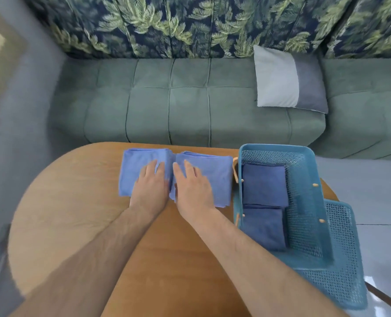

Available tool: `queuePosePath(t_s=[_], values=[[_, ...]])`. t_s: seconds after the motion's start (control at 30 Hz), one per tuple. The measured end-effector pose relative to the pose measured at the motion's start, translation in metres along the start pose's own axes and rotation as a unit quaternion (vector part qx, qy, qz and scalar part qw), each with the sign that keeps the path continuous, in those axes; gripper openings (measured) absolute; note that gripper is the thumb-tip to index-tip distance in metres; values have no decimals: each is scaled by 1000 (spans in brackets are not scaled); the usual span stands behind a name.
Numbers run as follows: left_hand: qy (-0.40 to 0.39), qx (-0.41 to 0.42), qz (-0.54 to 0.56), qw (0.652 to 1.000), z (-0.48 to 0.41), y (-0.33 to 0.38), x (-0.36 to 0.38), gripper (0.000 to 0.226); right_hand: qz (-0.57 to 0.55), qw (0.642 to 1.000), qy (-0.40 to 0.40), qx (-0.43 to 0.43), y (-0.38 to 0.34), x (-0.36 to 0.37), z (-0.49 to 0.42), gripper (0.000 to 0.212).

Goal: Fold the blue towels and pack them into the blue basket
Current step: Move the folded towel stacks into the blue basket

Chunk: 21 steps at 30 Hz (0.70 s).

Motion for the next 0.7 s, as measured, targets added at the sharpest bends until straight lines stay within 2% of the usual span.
queuePosePath(t_s=[0.13, 0.2, 0.3, 0.47, 0.57, 0.7], values=[[-4, -95, 24, 995, 3, -53, 4, 59, -18, 998, -57, -1, -36, 34, -22, 73], [-28, -109, 21, 993, 3, -69, 13, 62, -33, 997, -73, 19, -44, 47, -31, 70], [-49, -150, 80, 984, 1, -88, 22, 61, -58, 992, -95, 66, -46, 60, -42, 63], [-48, -195, 161, 966, -3, -101, 20, 63, -85, 987, -67, 121, -49, 61, -54, 54], [-40, -228, 227, 946, -6, -113, 19, 57, -92, 986, -55, 124, -54, 56, -51, 50], [-32, -213, 289, 933, -5, -122, 19, 39, -105, 987, -57, 108, -59, 49, -44, 50]])
Point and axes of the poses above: each hand's wrist, its own z-axis away from the middle knuckle, its own x-axis out of the palm, y = z × x, the point moved 7 cm from there along -z, towards the middle knuckle, and after that the axes turned 2 degrees about -y, right-handed, at the moved point
